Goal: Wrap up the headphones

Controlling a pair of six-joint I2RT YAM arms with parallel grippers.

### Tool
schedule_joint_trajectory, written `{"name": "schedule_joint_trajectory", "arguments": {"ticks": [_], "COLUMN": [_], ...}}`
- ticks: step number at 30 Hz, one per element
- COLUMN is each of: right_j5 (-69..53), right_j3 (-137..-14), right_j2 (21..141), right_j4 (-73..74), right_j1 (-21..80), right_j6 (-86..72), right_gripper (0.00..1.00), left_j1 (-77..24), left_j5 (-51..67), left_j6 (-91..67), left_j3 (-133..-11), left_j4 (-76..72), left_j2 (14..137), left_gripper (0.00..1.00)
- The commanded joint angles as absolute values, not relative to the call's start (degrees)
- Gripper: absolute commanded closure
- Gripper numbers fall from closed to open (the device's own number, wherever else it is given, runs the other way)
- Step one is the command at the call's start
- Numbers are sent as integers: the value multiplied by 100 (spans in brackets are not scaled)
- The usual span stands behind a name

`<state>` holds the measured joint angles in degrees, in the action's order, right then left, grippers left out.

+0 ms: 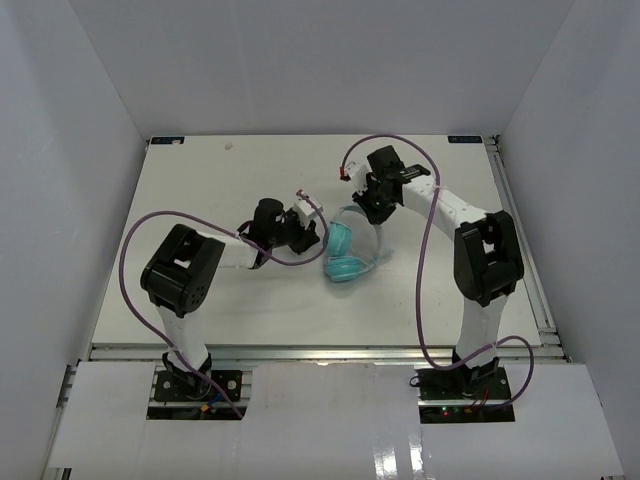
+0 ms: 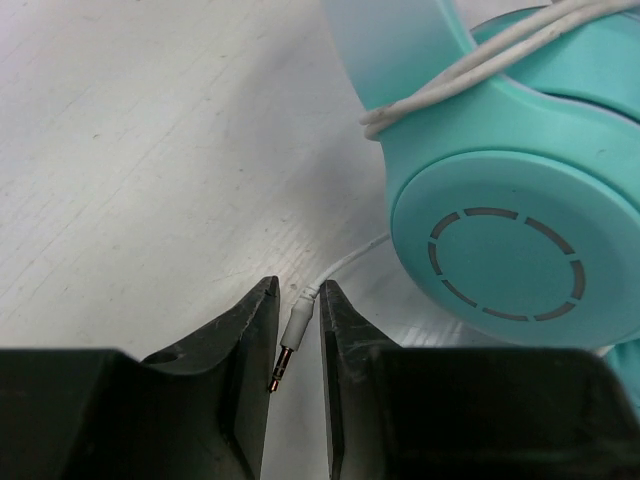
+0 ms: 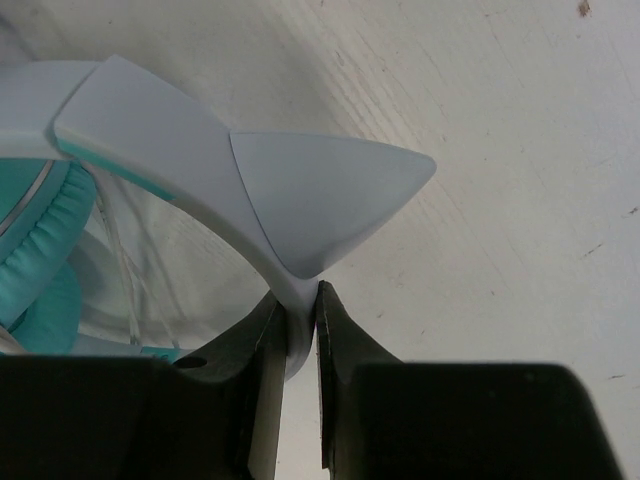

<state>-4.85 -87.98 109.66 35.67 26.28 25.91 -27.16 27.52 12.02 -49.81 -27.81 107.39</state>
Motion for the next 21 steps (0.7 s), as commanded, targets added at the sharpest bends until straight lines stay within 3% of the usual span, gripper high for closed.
{"name": "schedule_joint_trajectory", "arguments": {"ticks": [1, 7, 13, 18, 21], "right_j5": [-354, -226, -69, -75, -225], "right_j3": [-9191, -9295, -9732, -10049, -10158], "right_j2": [11088, 11322, 11741, 12007, 12049], "right_j4": [3530, 3457, 3576, 3679, 3683], "right_j1": [2654, 2692, 2815, 2862, 2856], "right_j6": [2613, 2572, 2566, 2522, 2582], "right_gripper": [92, 92, 92, 92, 79], "left_j1": [-2641, -2538, -2388, -2364, -2356], "left_j5": [2235, 1507, 1272, 1220, 1065], "left_j6": [1248, 1121, 806, 633, 289], "left_j3": [-5151, -4940, -4844, -4817, -4680], "left_j4": [-2338, -2274, -1869, -1300, -913], "left_j2": [10469, 9967, 9028, 8396, 7652], "left_gripper": [66, 60, 45, 39, 36]}}
